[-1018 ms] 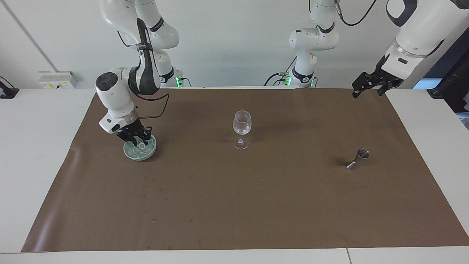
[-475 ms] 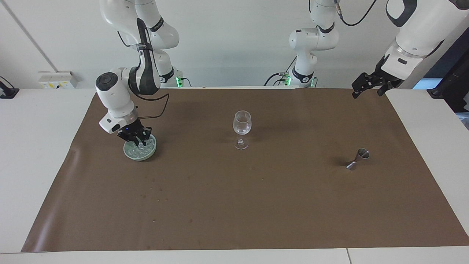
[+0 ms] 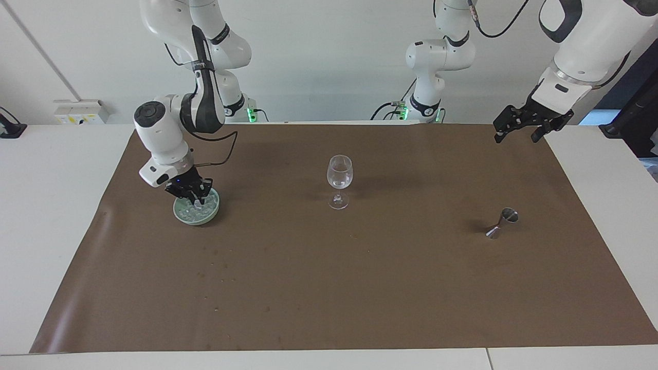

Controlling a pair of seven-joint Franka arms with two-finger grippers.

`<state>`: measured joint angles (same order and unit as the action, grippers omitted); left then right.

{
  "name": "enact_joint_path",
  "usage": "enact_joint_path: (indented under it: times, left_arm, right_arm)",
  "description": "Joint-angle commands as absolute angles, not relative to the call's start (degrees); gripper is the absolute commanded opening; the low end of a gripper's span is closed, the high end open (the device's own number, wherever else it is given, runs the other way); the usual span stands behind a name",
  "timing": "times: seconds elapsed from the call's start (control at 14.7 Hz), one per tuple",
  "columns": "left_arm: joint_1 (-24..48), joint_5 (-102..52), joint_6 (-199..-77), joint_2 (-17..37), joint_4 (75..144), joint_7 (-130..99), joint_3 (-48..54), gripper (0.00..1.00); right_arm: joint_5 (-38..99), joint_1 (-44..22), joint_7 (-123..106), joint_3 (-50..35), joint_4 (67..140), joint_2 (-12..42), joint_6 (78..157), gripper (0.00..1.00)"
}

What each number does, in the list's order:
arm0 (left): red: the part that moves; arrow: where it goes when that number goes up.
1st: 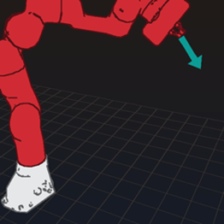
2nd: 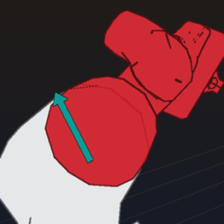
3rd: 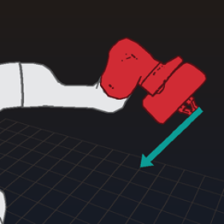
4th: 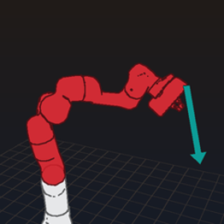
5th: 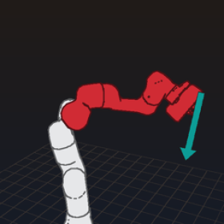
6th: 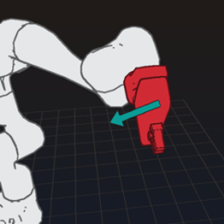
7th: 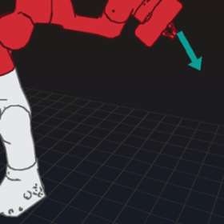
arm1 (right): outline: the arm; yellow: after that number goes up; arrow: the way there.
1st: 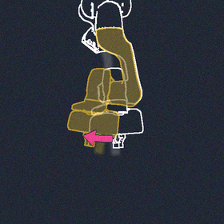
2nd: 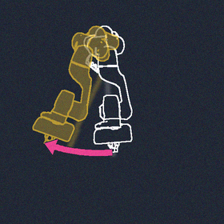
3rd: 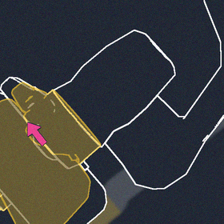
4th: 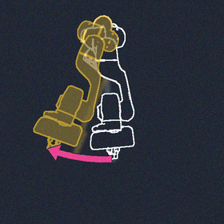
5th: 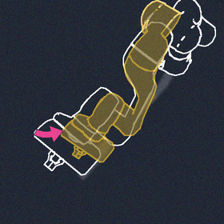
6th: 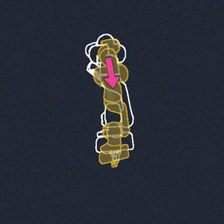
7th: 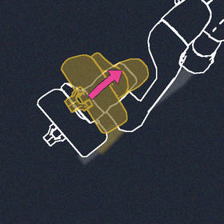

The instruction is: Pour wine and add ice with both arms

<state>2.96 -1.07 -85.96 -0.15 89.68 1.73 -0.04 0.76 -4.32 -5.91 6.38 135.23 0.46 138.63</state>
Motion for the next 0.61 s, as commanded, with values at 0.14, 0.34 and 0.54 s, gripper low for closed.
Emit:
enact_joint_path:
  times: [0.14, 0.34, 0.54]
  left_arm:
    - [3.96, -0.09, -87.19, -1.58, 91.58, 2.99, -0.26, 1.00]
    - [3.96, -0.09, -87.80, -1.58, 91.50, 3.16, -0.26, 1.00]
    - [4.04, -0.09, -87.71, -1.58, 91.49, 2.72, -0.26, 1.00]
  right_arm:
    - [1.41, -7.11, -1.43, 6.24, 121.85, 0.00, 121.76, 0.09]
    - [1.49, -11.06, 5.42, 6.24, 112.71, 0.09, 113.15, 0.09]
    - [1.67, -19.31, 17.37, 6.24, 99.27, 2.19, 103.30, 0.09]
